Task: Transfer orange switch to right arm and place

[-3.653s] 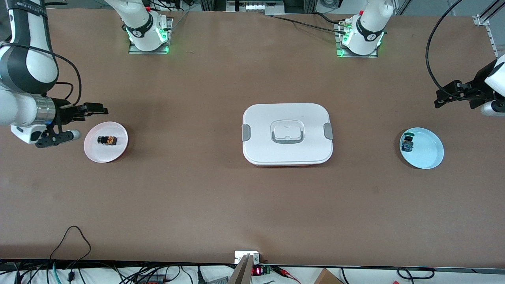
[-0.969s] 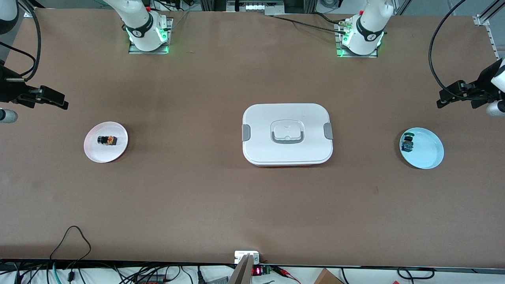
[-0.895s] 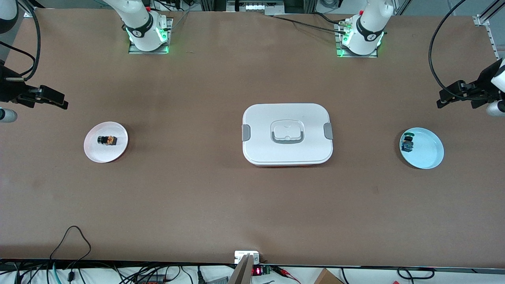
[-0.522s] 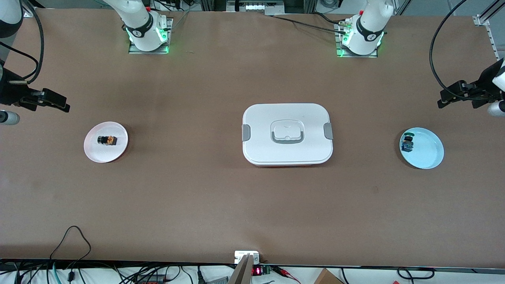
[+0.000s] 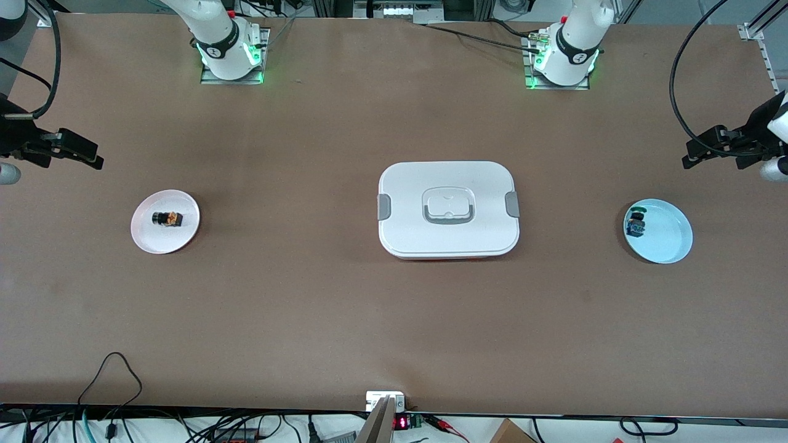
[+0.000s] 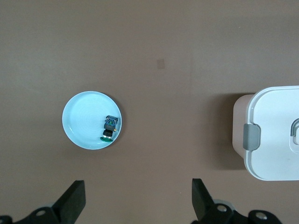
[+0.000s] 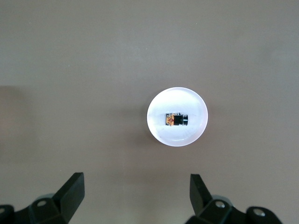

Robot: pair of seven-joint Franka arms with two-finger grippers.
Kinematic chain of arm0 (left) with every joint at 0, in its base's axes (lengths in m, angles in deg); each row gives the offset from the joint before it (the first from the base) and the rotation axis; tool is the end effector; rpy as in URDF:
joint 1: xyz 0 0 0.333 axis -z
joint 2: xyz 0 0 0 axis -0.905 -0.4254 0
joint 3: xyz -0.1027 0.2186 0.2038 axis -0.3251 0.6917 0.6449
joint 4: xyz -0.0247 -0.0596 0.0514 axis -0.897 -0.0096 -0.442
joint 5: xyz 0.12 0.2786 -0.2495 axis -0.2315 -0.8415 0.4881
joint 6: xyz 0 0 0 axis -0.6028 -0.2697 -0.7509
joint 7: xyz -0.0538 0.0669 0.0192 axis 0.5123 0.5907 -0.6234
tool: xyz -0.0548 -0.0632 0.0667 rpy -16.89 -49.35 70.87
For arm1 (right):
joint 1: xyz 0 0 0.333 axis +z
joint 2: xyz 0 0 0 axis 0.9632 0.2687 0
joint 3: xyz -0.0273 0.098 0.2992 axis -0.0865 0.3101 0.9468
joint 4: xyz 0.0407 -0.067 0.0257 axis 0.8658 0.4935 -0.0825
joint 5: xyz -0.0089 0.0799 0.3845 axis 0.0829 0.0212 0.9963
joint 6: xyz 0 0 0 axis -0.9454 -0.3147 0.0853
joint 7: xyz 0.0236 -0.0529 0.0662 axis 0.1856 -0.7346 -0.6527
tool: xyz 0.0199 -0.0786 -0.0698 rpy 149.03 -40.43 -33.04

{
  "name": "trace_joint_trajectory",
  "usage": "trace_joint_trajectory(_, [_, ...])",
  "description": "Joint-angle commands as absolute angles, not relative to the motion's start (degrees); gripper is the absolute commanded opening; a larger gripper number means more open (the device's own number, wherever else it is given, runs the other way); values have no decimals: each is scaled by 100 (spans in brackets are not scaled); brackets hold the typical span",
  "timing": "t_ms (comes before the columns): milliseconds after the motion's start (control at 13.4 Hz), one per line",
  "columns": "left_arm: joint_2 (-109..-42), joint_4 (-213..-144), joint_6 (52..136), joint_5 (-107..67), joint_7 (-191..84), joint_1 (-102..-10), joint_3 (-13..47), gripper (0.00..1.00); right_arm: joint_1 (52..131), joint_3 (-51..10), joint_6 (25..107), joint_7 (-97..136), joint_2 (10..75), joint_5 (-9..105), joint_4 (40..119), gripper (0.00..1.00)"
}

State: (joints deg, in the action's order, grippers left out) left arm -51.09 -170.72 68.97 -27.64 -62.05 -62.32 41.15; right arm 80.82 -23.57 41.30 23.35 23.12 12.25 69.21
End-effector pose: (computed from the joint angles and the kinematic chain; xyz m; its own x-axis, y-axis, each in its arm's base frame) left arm 0.5625 0.0298 0.6007 0.9997 0.0197 -0.0164 0.0201 -0.9996 0.0211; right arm 0.5772 -0.0180 0.5939 0.9991 -0.0176 -0.0394 -0.0179 -0.9998 -0.0072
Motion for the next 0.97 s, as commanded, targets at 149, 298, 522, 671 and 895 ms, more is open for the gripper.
trace_joint_trajectory(149, [-5187,-16831,6771,-2744,-6166,-6289,4051,100,8118,-2356,3865,2098,2238,1185,6858,100])
trace_joint_trajectory(298, [-5178,-16831,6771,-2744,-6183,-6306,4121,100,8118,-2347,3865,2089,2238,1168,6858,100])
trace_joint_trajectory(522, [-5204,-16734,6771,-2753,-6175,-6333,4130,100,8145,-2338,3873,2089,2247,1080,6849,100])
trace_joint_trajectory(671, [-5204,-16726,6771,-2753,-6166,-6342,4130,100,8171,-2338,3865,2098,2238,1036,6849,100])
trace_joint_trajectory(895, [-5195,-16726,6771,-2762,-6184,-6412,4122,100,8171,-2338,3794,2124,2159,1018,6972,100])
